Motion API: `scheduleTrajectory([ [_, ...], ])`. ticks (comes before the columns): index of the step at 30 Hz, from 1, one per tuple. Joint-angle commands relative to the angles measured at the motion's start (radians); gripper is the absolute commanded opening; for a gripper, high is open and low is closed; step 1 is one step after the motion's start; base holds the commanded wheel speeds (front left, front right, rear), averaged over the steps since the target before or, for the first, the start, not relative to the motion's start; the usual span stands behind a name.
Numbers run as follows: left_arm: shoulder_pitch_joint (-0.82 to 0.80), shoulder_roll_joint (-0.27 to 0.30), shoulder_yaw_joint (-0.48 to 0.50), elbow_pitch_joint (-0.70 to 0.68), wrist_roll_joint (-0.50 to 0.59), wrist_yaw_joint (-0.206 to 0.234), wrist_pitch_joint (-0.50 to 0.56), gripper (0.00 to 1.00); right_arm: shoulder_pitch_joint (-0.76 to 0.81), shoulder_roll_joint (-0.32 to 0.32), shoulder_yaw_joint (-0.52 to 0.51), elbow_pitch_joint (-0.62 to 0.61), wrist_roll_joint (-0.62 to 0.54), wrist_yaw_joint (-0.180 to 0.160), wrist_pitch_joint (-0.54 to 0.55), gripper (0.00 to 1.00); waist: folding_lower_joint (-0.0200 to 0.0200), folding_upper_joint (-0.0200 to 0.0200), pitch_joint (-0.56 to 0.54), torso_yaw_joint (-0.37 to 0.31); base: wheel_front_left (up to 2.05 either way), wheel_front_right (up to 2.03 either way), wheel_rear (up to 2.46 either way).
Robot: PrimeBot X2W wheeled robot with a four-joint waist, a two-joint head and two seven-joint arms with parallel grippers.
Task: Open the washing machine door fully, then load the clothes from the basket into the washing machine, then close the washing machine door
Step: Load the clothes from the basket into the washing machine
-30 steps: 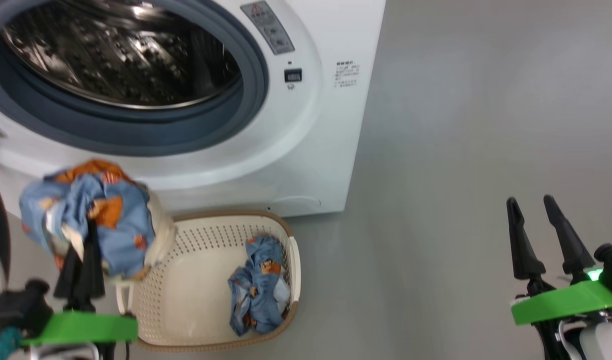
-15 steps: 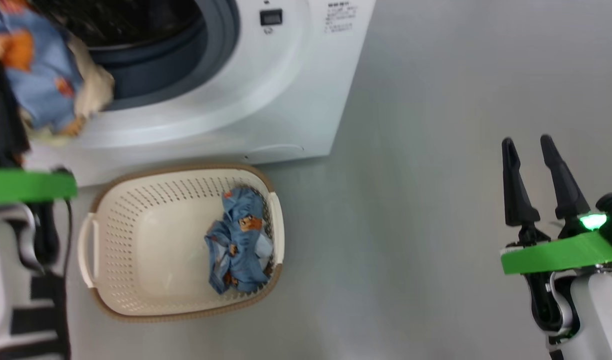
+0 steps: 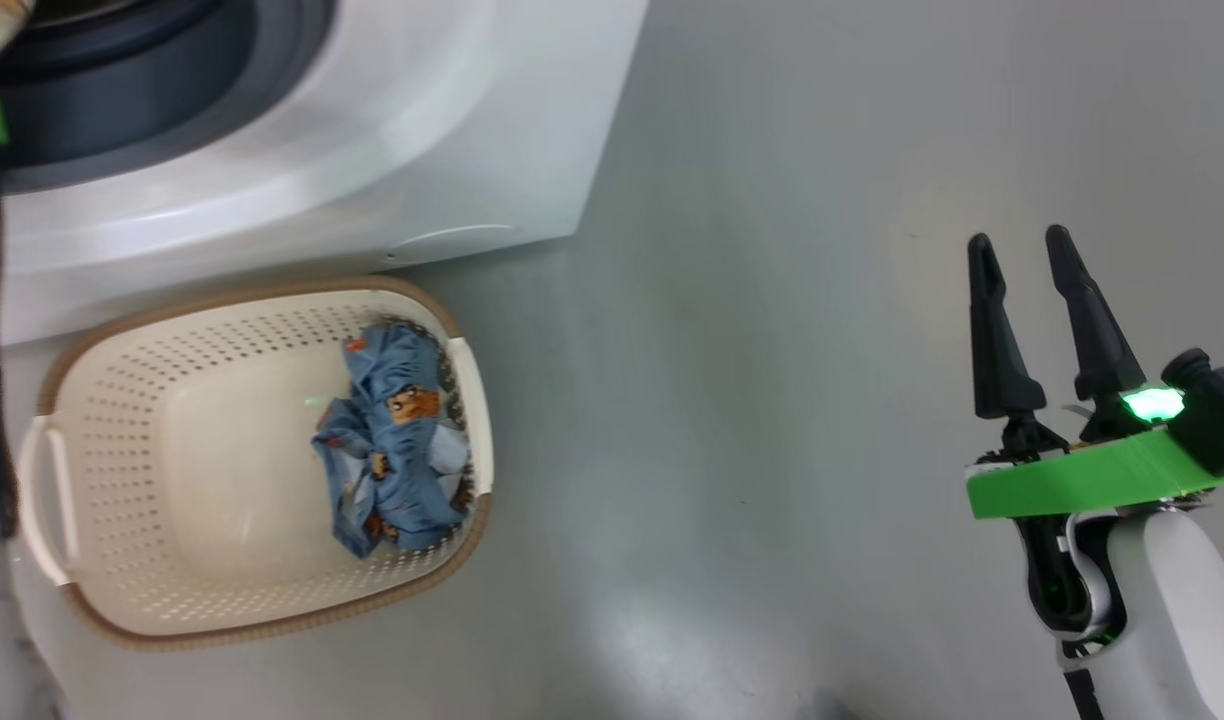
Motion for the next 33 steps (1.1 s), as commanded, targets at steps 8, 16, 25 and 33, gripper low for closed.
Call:
scheduleTrajectory([
  [8,-0.091,0.108,0.027,-0.039,0.054,0.0,-0.006,0.0,-0.026,0.013,0.05,-0.034,-0.009,0.006,-0.008,1.0,0.0,0.0,0.05,-0.078,0.0,0.0,0.0],
  [16,-0.076,0.116,0.037,-0.043,0.095,0.0,-0.006,0.18,-0.023,0.018,0.051,-0.036,-0.011,0.006,-0.008,1.0,0.0,0.0,0.062,-0.096,0.0,0.0,0.0],
  [25,-0.095,0.122,0.04,0.097,0.116,0.0,-0.006,1.0,-0.027,0.024,0.066,-0.036,-0.011,0.006,-0.008,1.0,0.0,0.0,0.054,-0.097,0.0,0.0,0.0],
  [33,-0.079,0.124,0.041,0.114,0.132,0.0,-0.006,1.0,-0.026,0.022,0.065,-0.032,-0.012,0.006,-0.008,1.0,0.0,0.0,0.042,-0.09,0.0,0.0,0.0],
])
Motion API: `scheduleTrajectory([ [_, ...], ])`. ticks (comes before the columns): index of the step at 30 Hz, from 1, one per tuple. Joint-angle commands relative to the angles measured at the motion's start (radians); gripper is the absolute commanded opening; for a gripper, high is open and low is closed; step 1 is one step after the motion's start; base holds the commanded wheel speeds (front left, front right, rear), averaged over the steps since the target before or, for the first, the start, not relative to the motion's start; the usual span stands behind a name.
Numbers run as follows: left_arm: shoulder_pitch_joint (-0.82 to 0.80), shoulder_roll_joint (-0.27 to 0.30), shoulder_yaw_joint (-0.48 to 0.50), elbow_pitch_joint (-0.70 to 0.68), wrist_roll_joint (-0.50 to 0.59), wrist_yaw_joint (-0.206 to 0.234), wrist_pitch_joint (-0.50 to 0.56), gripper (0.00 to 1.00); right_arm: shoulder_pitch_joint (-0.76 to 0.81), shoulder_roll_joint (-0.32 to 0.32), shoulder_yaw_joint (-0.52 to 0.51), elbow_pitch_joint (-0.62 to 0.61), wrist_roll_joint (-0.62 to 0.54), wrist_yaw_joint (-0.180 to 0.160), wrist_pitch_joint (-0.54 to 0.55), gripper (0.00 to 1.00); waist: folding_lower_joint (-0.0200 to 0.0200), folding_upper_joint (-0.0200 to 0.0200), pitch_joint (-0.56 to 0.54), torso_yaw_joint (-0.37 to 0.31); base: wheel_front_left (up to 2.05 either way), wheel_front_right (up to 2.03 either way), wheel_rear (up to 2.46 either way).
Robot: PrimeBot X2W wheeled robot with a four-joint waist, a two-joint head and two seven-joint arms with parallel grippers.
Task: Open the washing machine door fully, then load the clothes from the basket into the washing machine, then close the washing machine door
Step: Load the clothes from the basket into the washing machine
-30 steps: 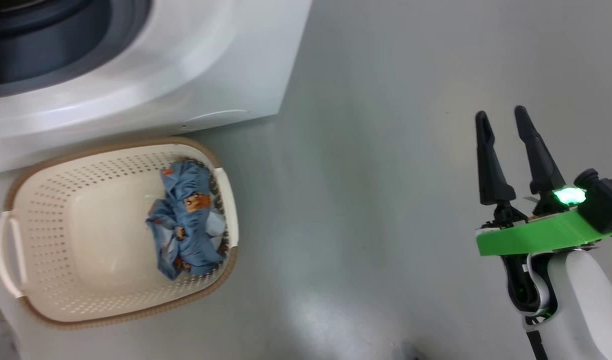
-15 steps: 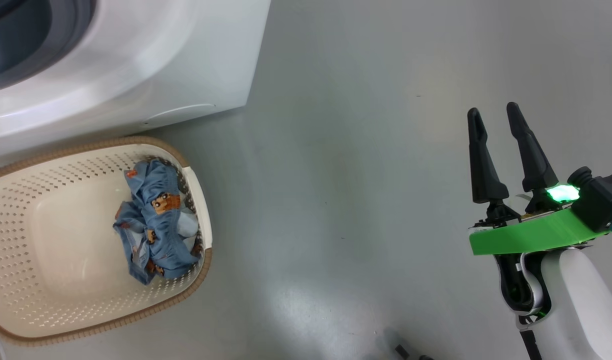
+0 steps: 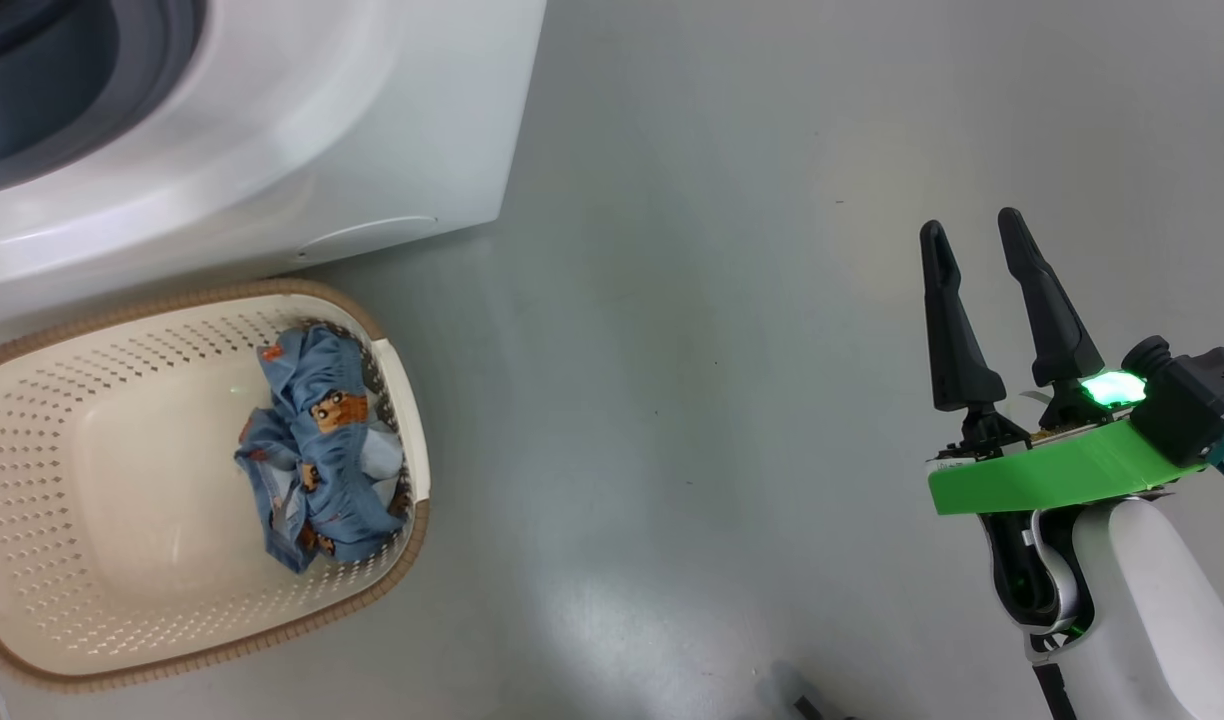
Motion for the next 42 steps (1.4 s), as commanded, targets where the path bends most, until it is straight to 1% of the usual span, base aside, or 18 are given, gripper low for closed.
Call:
scheduleTrajectory([
  [1,0.014,0.052,0.012,-0.023,0.011,0.0,-0.005,1.0,0.004,-0.006,0.015,-0.02,-0.011,0.006,-0.008,1.0,0.0,0.0,-0.003,0.003,0.0,0.0,0.0],
  [4,0.03,0.049,0.024,-0.032,0.014,0.0,-0.005,1.0,0.004,-0.01,0.014,-0.021,-0.011,0.006,-0.008,1.0,0.0,0.0,-0.008,0.006,0.0,0.0,0.0],
  [11,0.09,0.018,0.032,-0.074,0.011,0.0,-0.005,1.0,0.004,-0.023,0.006,-0.023,-0.014,0.006,-0.008,1.0,0.0,0.0,-0.027,0.023,0.0,0.0,0.0],
  [20,0.246,-0.032,0.035,-0.163,-0.018,0.0,-0.005,1.0,0.014,-0.054,0.004,-0.015,-0.018,0.006,-0.008,1.0,0.0,0.0,-0.089,0.067,0.0,0.0,0.0],
  [27,0.386,-0.08,0.048,-0.232,-0.049,0.0,-0.005,1.0,0.038,-0.079,0.0,-0.002,-0.016,0.006,-0.008,1.0,0.0,0.0,-0.158,0.107,0.0,0.0,0.0],
  [33,0.507,-0.103,0.051,-0.27,-0.074,0.0,-0.005,1.0,0.081,-0.101,-0.009,0.01,-0.011,0.006,-0.008,1.0,0.0,0.0,-0.235,0.137,0.0,0.0,0.0],
  [42,0.664,-0.135,0.022,-0.328,-0.078,0.0,-0.005,1.0,0.147,-0.138,-0.025,0.021,-0.004,0.006,-0.008,1.0,0.0,0.0,-0.331,0.186,0.0,0.0,0.0],
])
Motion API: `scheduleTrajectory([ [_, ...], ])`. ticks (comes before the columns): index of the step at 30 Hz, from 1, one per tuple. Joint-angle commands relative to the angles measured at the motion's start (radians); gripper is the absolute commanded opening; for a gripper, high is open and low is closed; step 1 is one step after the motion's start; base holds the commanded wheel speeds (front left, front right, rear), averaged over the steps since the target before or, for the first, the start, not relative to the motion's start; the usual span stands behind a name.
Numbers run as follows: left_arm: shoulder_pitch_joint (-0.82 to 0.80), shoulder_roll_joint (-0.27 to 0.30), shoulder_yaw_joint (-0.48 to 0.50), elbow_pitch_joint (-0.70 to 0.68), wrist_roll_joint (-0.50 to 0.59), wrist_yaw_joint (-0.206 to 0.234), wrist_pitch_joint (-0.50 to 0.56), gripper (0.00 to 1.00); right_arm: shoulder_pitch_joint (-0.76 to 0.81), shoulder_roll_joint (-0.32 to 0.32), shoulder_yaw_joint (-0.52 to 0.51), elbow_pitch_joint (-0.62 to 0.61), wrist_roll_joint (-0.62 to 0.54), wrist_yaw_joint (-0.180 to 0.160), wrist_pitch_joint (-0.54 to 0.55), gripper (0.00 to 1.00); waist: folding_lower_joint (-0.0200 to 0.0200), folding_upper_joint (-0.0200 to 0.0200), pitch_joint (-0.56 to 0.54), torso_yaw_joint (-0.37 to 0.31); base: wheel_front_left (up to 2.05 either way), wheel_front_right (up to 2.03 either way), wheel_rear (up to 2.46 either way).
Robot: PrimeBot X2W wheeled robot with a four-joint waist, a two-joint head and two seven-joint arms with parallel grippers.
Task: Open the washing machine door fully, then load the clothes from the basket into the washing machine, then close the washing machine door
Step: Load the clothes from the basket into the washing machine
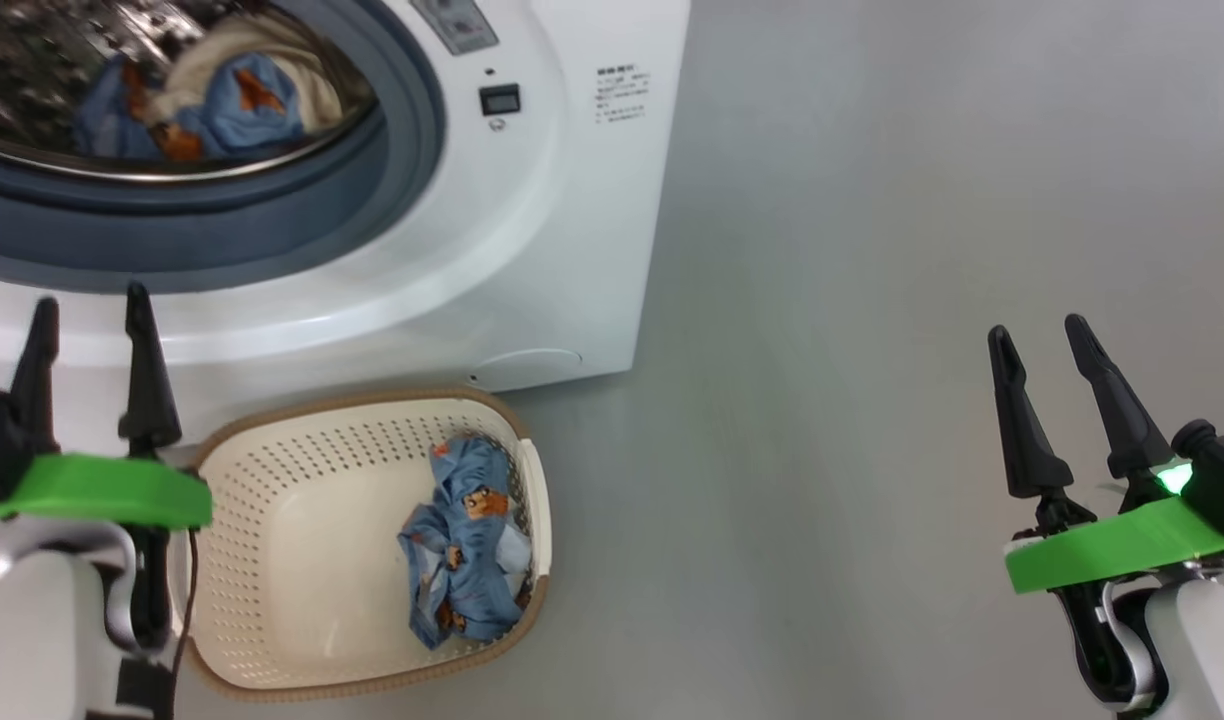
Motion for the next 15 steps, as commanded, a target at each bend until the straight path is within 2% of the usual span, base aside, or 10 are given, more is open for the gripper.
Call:
scheduleTrajectory([
  [1,0.035,0.032,0.021,-0.04,-0.006,0.0,-0.005,1.0,0.02,-0.022,0.007,-0.018,-0.002,0.006,-0.008,1.0,0.0,0.0,-0.055,0.039,0.0,0.0,0.0],
  [15,0.197,0.02,0.002,-0.147,-0.006,0.0,-0.005,1.0,0.089,-0.061,-0.007,-0.014,0.005,0.006,-0.008,1.0,0.0,0.0,-0.131,0.096,0.0,0.0,0.0],
])
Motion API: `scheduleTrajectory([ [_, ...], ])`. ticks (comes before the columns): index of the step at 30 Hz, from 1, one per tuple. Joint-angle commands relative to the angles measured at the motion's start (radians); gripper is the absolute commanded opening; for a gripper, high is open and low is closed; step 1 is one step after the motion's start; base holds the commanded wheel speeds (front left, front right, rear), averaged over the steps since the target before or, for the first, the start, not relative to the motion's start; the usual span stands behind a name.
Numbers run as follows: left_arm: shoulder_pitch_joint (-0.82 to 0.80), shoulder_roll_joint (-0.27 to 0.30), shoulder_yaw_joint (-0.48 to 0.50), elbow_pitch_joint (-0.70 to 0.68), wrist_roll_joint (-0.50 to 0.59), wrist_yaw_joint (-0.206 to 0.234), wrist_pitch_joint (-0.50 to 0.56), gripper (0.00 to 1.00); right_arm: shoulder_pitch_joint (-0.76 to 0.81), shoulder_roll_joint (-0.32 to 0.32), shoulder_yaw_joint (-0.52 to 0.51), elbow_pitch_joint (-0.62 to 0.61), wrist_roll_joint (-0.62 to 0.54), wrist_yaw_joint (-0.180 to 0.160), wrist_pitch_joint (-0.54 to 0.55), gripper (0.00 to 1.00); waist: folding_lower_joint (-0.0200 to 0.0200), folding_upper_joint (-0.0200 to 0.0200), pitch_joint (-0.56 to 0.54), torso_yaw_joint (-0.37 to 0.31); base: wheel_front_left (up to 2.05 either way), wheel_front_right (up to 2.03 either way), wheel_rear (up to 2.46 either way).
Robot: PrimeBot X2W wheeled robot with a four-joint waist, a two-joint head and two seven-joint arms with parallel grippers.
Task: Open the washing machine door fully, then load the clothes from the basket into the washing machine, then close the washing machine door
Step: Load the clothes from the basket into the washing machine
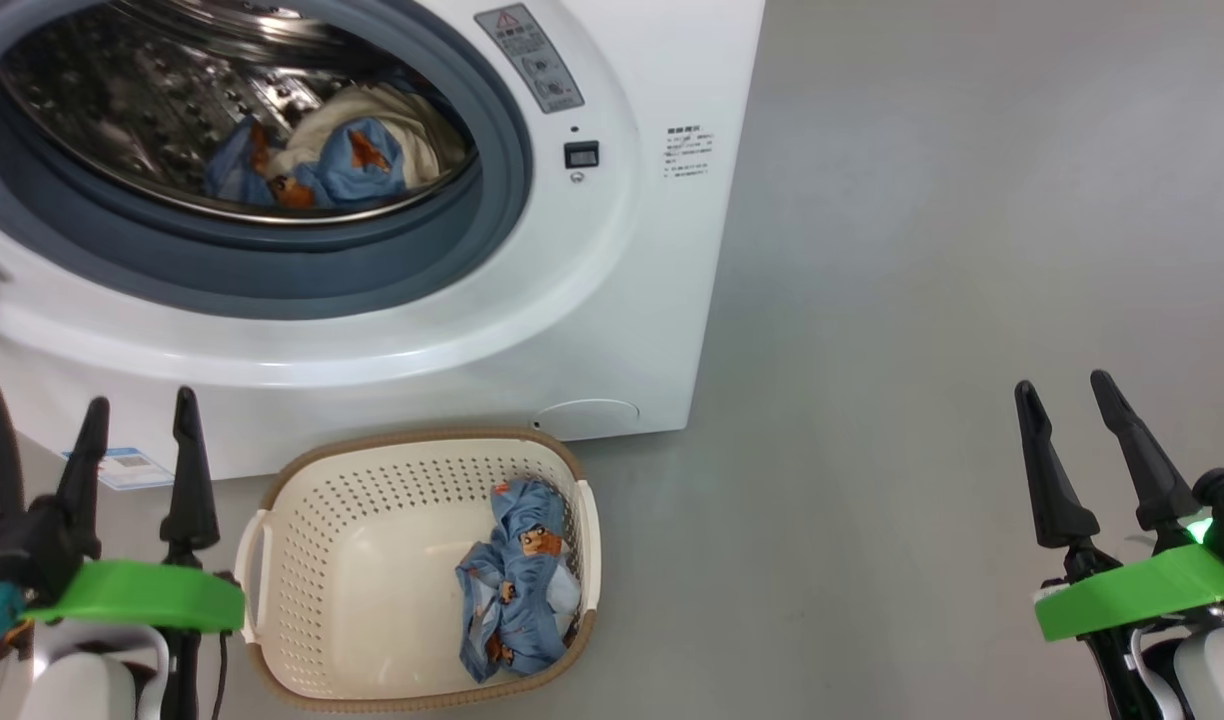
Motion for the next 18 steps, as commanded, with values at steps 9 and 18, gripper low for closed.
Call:
scheduleTrajectory([
  [9,0.127,0.01,0.061,-0.116,-0.008,0.0,-0.006,1.0,0.052,-0.034,0.002,-0.021,0.002,0.006,-0.008,1.0,0.0,0.0,-0.064,0.033,0.0,0.0,0.0],
  [18,0.224,0.0,0.062,-0.172,-0.004,0.0,-0.006,1.0,0.111,-0.035,-0.029,-0.03,0.007,0.006,-0.008,1.0,0.0,0.0,-0.107,0.054,0.0,0.0,0.0],
])
